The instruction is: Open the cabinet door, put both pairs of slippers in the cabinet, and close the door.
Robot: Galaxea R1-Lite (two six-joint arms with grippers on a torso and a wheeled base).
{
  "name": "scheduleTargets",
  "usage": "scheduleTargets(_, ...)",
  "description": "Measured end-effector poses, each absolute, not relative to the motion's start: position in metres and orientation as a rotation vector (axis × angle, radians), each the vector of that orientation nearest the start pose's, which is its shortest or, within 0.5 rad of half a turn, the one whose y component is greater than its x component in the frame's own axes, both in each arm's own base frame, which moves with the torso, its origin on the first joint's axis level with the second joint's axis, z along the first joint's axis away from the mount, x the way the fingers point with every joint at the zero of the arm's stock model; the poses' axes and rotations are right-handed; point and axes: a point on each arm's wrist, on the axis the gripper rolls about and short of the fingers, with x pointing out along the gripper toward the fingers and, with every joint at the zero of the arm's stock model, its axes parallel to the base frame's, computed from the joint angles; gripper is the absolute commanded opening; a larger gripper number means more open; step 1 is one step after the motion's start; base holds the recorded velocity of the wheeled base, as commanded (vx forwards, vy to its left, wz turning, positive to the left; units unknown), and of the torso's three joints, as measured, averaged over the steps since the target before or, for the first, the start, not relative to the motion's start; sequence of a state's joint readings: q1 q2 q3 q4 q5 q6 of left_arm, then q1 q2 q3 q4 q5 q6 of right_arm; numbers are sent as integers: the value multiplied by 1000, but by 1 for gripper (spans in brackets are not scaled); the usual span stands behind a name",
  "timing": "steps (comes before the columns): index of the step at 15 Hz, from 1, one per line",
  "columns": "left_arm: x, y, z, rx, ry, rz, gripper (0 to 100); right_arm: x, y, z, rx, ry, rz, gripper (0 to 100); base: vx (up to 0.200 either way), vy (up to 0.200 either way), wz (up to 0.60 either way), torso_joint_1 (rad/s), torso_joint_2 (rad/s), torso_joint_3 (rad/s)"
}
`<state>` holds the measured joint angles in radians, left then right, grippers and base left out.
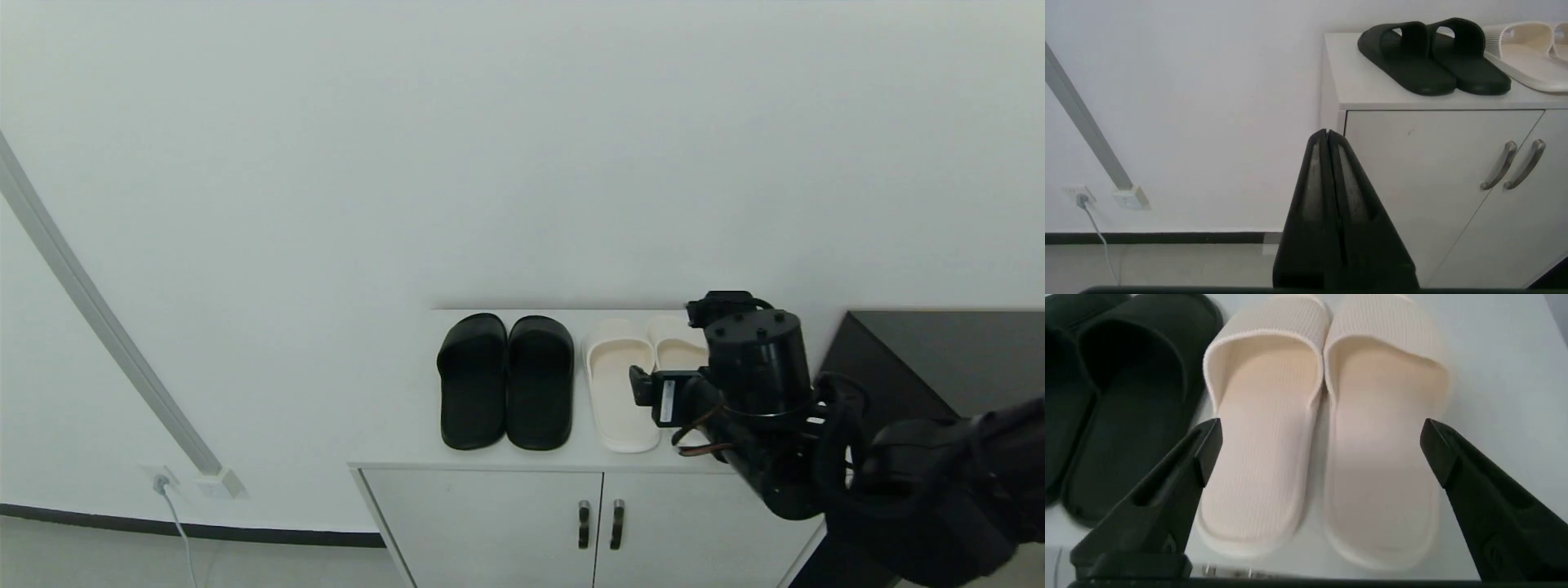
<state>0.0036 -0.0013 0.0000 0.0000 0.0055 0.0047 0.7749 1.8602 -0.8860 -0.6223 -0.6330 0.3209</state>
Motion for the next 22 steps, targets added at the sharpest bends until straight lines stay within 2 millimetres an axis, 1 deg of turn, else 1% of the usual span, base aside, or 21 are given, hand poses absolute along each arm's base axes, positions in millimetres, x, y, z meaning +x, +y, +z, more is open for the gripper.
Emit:
scheduleTargets(2, -23, 0, 75, 5, -1, 10, 0, 267, 242, 144, 87, 284, 85, 100, 0, 0, 0, 0, 0, 0)
scheduleTargets(3, -23, 0, 75, 4, -1, 9, 0, 276, 245, 139, 78, 286, 75, 100, 0, 0, 0, 0, 0, 0)
scheduleTargets(5, -23, 0, 75, 3, -1, 9, 0, 295, 248, 132, 71, 287, 51, 100, 0, 0, 0, 0, 0, 0)
scheduleTargets(8, -23, 0, 75, 0, -1, 9, 0, 321, 244, 120, 53, 297, 36, 100, 0, 0, 0, 0, 0, 0)
scheduleTargets(12, -23, 0, 75, 0, -1, 9, 0, 339, 246, 116, 68, 294, 58, 100, 0, 0, 0, 0, 0, 0)
scheduleTargets(14, -23, 0, 75, 0, -1, 10, 0, 345, 248, 114, 66, 290, 55, 100, 0, 0, 0, 0, 0, 0)
scheduleTargets(15, -23, 0, 75, 0, -1, 10, 0, 347, 249, 113, 62, 288, 56, 0, 0, 0, 0, 0, 0, 0)
scheduleTargets(18, -23, 0, 75, 0, -1, 9, 0, 352, 250, 111, 60, 285, 51, 0, 0, 0, 0, 0, 0, 0)
scheduleTargets(22, -23, 0, 75, 0, -1, 10, 0, 353, 250, 109, 54, 287, 49, 0, 0, 0, 0, 0, 0, 0)
